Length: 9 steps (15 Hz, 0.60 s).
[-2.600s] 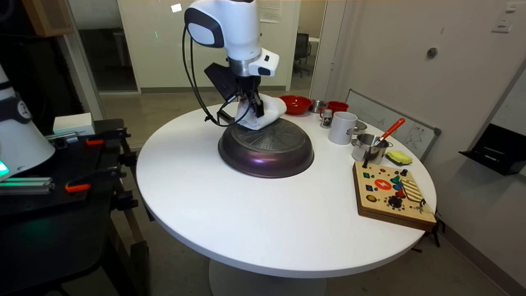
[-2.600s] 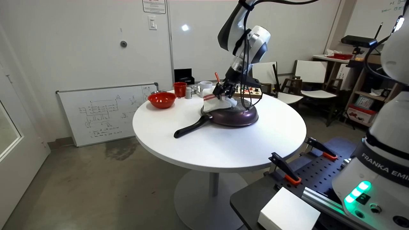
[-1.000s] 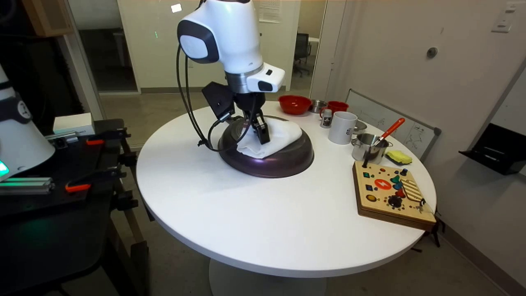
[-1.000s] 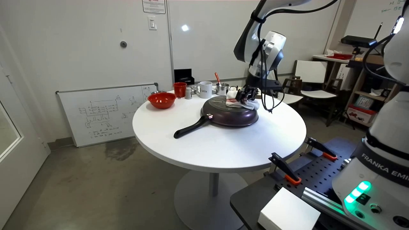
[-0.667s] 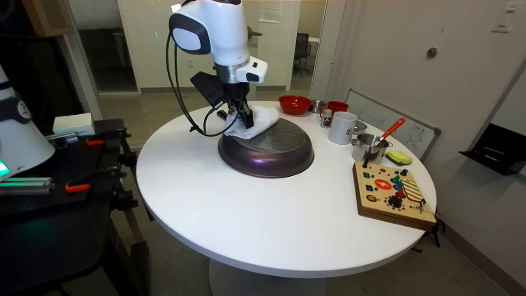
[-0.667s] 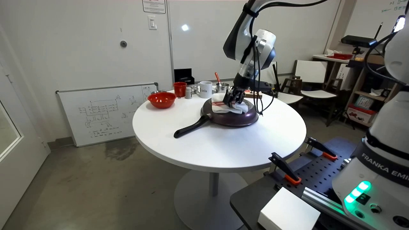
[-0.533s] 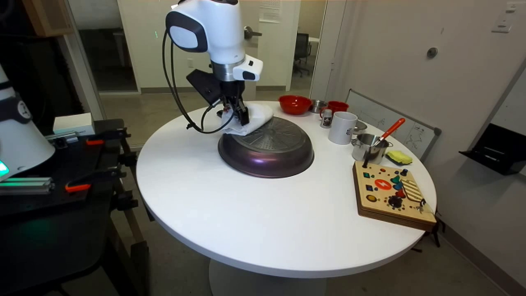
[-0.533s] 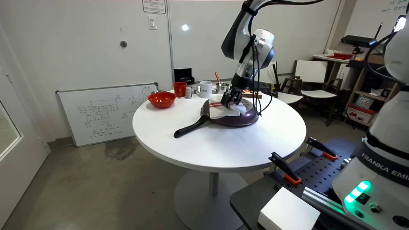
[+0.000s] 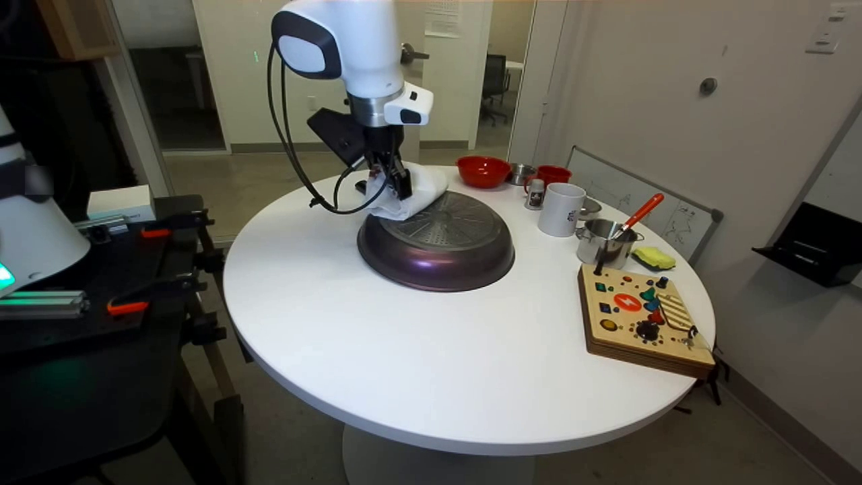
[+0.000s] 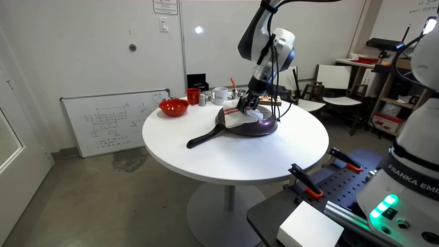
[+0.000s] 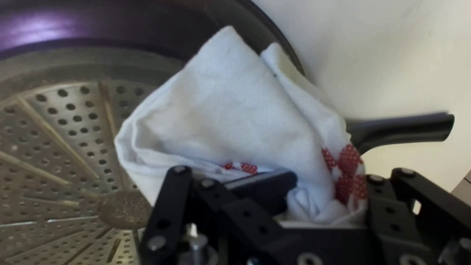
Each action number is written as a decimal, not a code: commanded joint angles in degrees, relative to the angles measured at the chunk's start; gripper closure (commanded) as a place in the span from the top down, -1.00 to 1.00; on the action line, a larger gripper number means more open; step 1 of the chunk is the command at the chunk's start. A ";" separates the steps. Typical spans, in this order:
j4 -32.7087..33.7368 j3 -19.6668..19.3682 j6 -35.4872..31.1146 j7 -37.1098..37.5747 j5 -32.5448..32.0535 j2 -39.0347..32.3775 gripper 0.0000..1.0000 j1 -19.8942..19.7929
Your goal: Pick the cloth and wipe the bottom of the pan
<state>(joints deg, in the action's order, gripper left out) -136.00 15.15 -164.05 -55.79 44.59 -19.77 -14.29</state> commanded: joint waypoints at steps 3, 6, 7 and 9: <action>3.07 -0.96 4.34 -0.11 0.66 6.89 -1.00 -3.40; 6.41 -2.56 4.50 1.99 -0.63 8.84 -1.00 -4.91; 7.13 -3.31 2.65 3.00 -1.48 8.81 -1.00 -4.94; 8.57 -6.35 -4.73 7.55 -5.39 6.42 -1.00 -4.27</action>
<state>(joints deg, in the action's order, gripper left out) -129.24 11.96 -162.68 -53.74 43.59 -11.39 -19.25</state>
